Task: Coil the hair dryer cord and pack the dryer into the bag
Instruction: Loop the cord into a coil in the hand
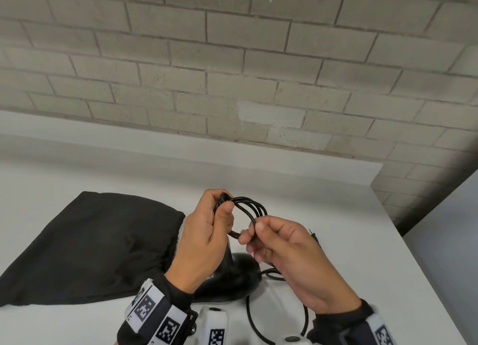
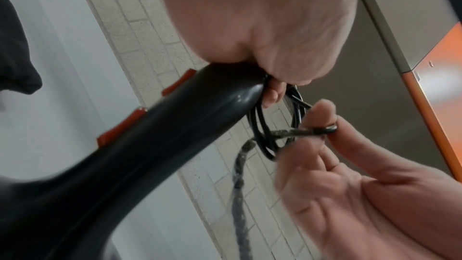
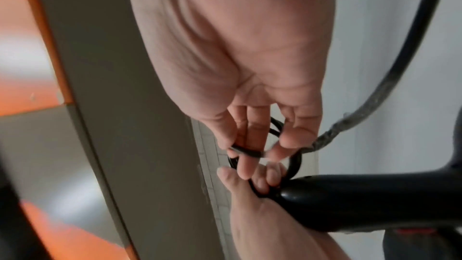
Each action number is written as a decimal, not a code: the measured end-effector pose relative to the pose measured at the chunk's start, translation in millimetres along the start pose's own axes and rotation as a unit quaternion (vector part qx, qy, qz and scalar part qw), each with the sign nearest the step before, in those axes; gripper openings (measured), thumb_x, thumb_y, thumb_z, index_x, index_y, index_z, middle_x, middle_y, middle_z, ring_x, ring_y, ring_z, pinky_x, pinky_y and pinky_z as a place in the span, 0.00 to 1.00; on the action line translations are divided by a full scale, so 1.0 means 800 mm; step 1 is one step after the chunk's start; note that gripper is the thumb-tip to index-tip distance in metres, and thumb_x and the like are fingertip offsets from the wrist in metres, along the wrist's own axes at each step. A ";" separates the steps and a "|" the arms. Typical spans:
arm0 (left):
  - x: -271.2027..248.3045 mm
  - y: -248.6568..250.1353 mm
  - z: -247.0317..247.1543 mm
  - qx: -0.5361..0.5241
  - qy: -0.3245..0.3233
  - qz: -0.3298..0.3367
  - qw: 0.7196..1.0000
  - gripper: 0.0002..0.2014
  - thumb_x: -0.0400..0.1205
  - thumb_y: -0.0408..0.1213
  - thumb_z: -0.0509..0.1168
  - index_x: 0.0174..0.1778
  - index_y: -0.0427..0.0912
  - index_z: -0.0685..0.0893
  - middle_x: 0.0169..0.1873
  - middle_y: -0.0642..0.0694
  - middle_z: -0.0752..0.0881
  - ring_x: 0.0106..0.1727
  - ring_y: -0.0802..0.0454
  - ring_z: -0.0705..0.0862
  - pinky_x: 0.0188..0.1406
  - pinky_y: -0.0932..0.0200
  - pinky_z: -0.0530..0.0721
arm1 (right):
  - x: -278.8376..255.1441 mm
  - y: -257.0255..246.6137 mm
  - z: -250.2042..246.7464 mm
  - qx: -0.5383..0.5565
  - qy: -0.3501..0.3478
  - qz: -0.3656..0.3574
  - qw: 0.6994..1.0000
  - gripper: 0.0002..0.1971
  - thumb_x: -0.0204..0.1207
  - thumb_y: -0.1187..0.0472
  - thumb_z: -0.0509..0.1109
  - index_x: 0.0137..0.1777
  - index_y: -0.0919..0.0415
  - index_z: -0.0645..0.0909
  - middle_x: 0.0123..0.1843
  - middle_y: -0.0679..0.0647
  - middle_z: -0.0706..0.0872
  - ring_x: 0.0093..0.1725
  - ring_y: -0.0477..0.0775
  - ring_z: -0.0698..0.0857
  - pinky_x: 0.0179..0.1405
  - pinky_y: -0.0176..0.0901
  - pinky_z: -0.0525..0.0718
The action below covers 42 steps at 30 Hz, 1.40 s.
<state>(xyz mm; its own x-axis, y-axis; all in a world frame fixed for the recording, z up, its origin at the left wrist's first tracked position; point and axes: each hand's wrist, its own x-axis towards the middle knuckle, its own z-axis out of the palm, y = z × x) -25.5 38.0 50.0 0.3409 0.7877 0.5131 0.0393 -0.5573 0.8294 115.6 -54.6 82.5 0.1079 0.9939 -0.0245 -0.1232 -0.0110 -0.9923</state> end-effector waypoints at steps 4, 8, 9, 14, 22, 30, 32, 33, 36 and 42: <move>-0.001 0.004 0.002 0.002 -0.001 0.000 1.000 0.11 0.88 0.53 0.56 0.52 0.51 0.77 0.28 0.57 0.79 0.28 0.58 0.77 0.28 0.64 0.78 | 0.000 0.000 -0.015 0.222 -0.065 0.073 0.970 0.09 0.79 0.58 0.71 0.45 0.65 0.82 0.39 0.59 0.83 0.27 0.48 0.74 0.28 0.38 0.72; 0.002 0.008 0.003 -0.001 0.009 -0.005 1.000 0.08 0.88 0.51 0.58 0.52 0.52 0.76 0.28 0.49 0.79 0.28 0.50 0.77 0.29 0.54 0.78 | -0.004 0.012 -0.012 0.284 -0.077 0.037 0.955 0.09 0.76 0.60 0.75 0.48 0.66 0.83 0.39 0.59 0.82 0.36 0.53 0.76 0.35 0.42 0.75; 0.002 0.007 0.002 0.005 0.009 -0.003 1.000 0.09 0.88 0.52 0.58 0.53 0.52 0.76 0.29 0.48 0.80 0.28 0.49 0.77 0.29 0.52 0.79 | -0.006 0.014 -0.009 0.241 -0.056 0.019 0.969 0.08 0.75 0.60 0.75 0.49 0.65 0.84 0.40 0.59 0.82 0.38 0.54 0.76 0.38 0.43 0.75; -0.001 0.005 -0.001 0.036 -0.014 0.014 0.999 0.17 0.87 0.55 0.53 0.70 0.59 0.75 0.27 0.44 0.79 0.28 0.46 0.79 0.30 0.47 0.80 | -0.010 0.015 0.003 0.089 0.020 -0.032 0.995 0.07 0.78 0.60 0.68 0.46 0.59 0.87 0.39 0.58 0.85 0.41 0.54 0.78 0.46 0.45 0.78; 0.005 0.002 0.001 0.061 -0.004 0.031 0.998 0.09 0.86 0.53 0.54 0.57 0.61 0.78 0.31 0.50 0.82 0.27 0.52 0.80 0.25 0.61 0.79 | -0.008 -0.004 0.029 0.106 0.045 -0.062 0.991 0.10 0.79 0.58 0.65 0.46 0.62 0.86 0.38 0.57 0.85 0.40 0.53 0.79 0.45 0.44 0.80; 0.005 0.001 0.002 0.065 0.004 0.043 0.997 0.08 0.87 0.52 0.54 0.52 0.58 0.77 0.32 0.49 0.81 0.26 0.54 0.79 0.23 0.63 0.77 | 0.000 0.015 0.036 0.531 -0.020 -0.015 0.847 0.12 0.66 0.64 0.82 0.46 0.68 0.86 0.32 0.54 0.82 0.33 0.55 0.80 0.34 0.45 0.81; 0.005 0.001 0.002 0.066 0.007 0.041 0.997 0.08 0.87 0.52 0.54 0.53 0.58 0.77 0.32 0.49 0.82 0.28 0.52 0.81 0.25 0.59 0.79 | -0.002 0.022 0.035 0.457 -0.005 -0.040 0.889 0.17 0.63 0.61 0.85 0.49 0.67 0.87 0.36 0.56 0.84 0.35 0.54 0.80 0.35 0.43 0.81; 0.004 0.001 0.002 0.064 0.006 0.037 0.997 0.08 0.86 0.52 0.54 0.53 0.58 0.77 0.33 0.49 0.82 0.28 0.53 0.81 0.26 0.60 0.79 | -0.003 0.025 0.035 0.392 0.003 -0.058 0.918 0.19 0.63 0.60 0.85 0.52 0.66 0.86 0.41 0.58 0.85 0.38 0.52 0.81 0.38 0.42 0.82; 0.005 -0.001 0.003 0.059 -0.002 0.020 0.998 0.08 0.86 0.53 0.54 0.52 0.59 0.77 0.32 0.53 0.83 0.27 0.55 0.81 0.25 0.65 0.79 | -0.001 0.041 0.041 0.225 0.030 -0.124 0.966 0.23 0.67 0.66 0.82 0.62 0.63 0.83 0.56 0.58 0.86 0.48 0.49 0.84 0.51 0.42 0.83; 0.005 -0.005 0.002 0.021 -0.013 -0.003 1.000 0.11 0.85 0.57 0.54 0.52 0.60 0.78 0.27 0.53 0.82 0.24 0.60 0.77 0.24 0.60 0.79 | 0.003 0.061 0.060 -0.028 0.170 -0.201 0.964 0.12 0.74 0.61 0.78 0.54 0.45 0.88 0.60 0.49 0.86 0.58 0.50 0.87 0.57 0.42 0.85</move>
<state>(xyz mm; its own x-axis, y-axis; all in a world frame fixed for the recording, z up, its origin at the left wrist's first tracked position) -22.8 42.9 48.6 0.3657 0.7844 0.5010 0.0813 -0.5631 0.8223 62.7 -47.2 40.0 0.4549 0.8251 0.3352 0.0484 0.3529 -0.9344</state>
